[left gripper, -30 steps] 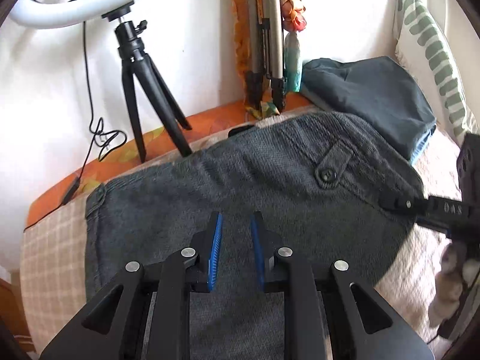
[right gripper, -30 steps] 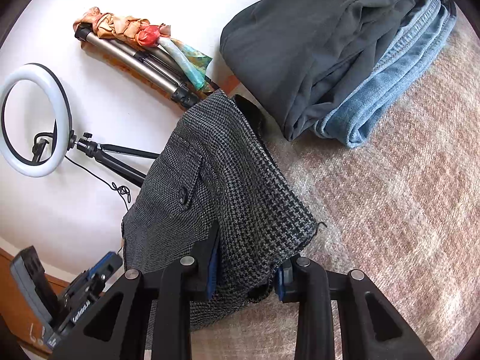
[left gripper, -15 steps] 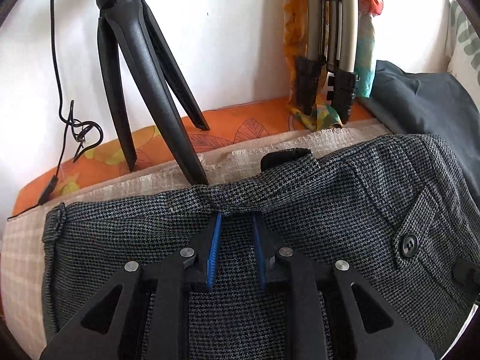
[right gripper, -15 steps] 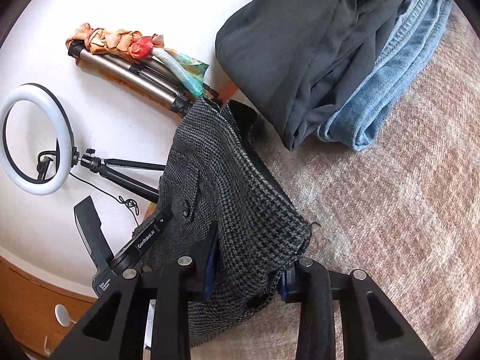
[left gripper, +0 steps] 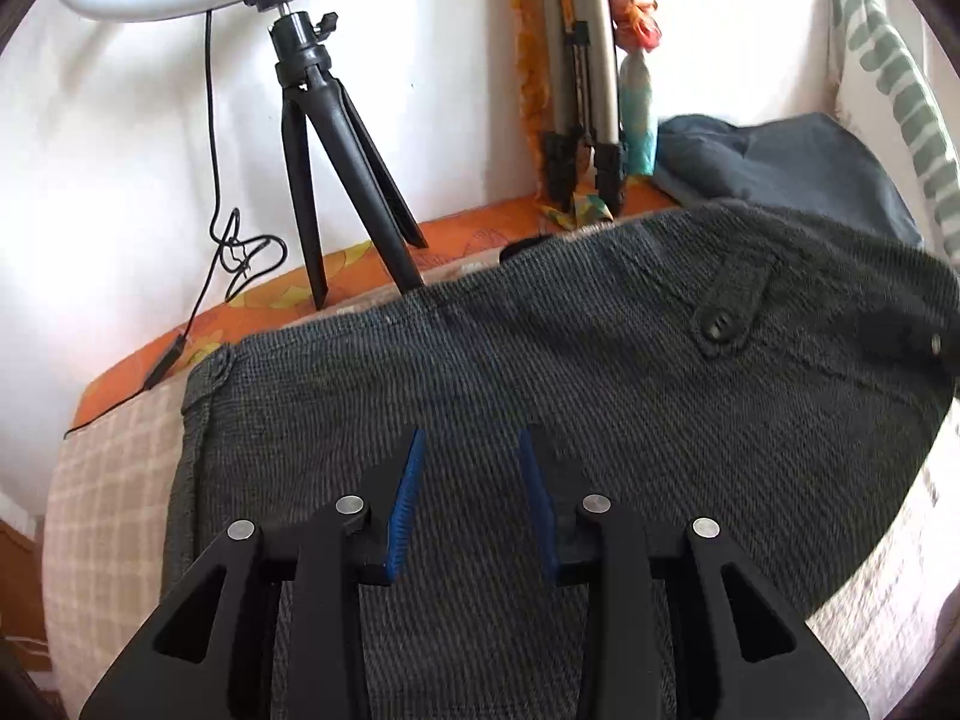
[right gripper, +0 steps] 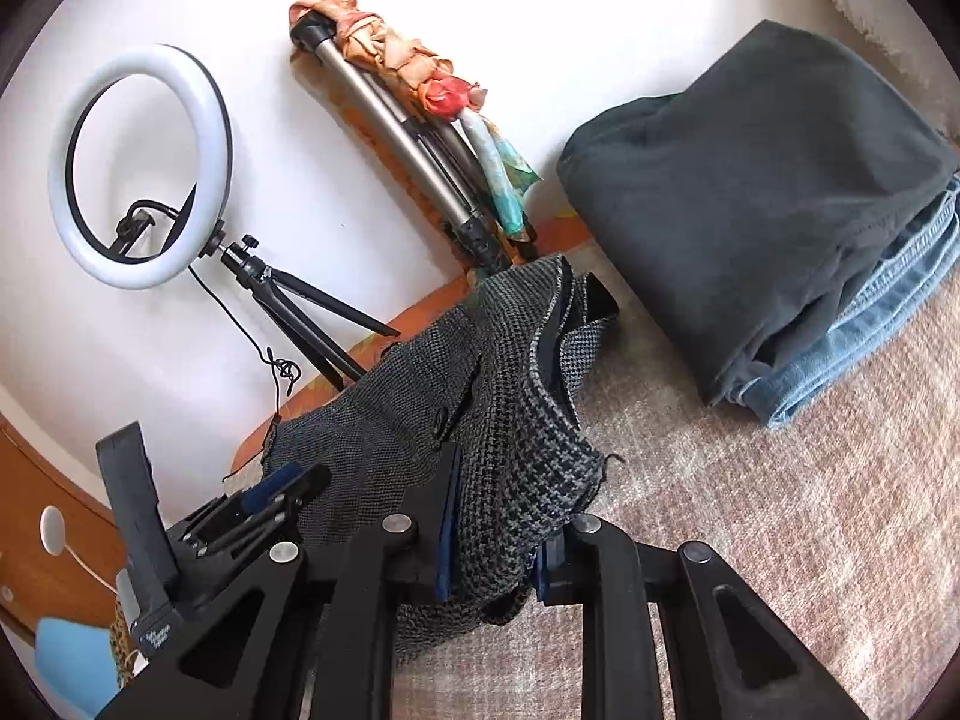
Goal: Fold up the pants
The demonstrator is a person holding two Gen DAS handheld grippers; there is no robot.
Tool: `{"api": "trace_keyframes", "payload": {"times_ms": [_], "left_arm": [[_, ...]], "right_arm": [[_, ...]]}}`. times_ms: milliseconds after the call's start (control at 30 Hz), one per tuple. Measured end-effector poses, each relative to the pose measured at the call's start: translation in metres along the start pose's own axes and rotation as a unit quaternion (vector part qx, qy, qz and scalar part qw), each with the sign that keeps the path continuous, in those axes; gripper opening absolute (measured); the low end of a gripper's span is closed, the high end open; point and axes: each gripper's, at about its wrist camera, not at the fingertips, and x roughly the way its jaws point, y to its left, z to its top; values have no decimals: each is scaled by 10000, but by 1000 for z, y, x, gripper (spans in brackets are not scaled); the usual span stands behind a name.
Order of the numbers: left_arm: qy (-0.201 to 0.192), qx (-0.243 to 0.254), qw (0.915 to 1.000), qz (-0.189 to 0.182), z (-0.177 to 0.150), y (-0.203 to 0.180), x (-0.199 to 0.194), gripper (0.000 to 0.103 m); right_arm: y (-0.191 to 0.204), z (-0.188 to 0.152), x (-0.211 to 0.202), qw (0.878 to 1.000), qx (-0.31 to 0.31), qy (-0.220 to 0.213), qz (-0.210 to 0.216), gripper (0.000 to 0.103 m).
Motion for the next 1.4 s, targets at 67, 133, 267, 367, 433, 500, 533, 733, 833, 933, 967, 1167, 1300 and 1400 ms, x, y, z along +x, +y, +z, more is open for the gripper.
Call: {"api": "trace_keyframes", "payload": {"times_ms": [67,133,267,367,433,500,533,733,833,933,967,1167,1300,1400], "left_arm": [[273,-27,9996,-24,-9,0,17,32],[261,-212,9994,-94,-14,3,25,32],[199,-586,9971,-443,-9,17,4,32],[-31,-861,9945,-592,-16,42,-29,32],[-133,-1048,9925,-623,-26,62,-49,32],[-208,-1209,9910,-542,-41,85,-67,32],[-241,-1298,9901,-468,-49,96,-80,32],[-310,-2098,9772,-83,-103,176,-115,33],[-321,-2421,9697,91,-125,206,-125,33],[-338,-2640,9638,149,-137,222,-127,33],[-354,-2665,9630,175,-139,224,-128,33],[-442,-2814,9585,151,-149,234,-134,33],[-487,-2811,9583,140,-150,235,-136,33],[-515,-2802,9585,95,-152,235,-140,33]], "right_arm": [[4,0,0,10000,-72,-5,-46,17],[7,2,-1,9999,-89,-8,-73,16],[25,7,-2,9993,-339,-29,-177,16],[45,10,-4,9980,-610,-48,-157,15],[61,10,-5,9966,-820,-63,-114,15],[80,9,-4,9942,-1075,-63,-65,14],[90,7,-4,9925,-1221,-66,-57,14],[158,-8,13,9757,-2191,77,32,14],[193,-24,28,9619,-2727,205,19,14],[229,-51,51,9404,-3376,420,-27,14],[240,-61,60,9322,-3580,538,-36,13],[286,-131,110,8763,-4662,1211,-108,12],[296,-163,130,8494,-5082,1406,-221,12],[299,-174,139,8410,-5200,1472,-255,13]]}}
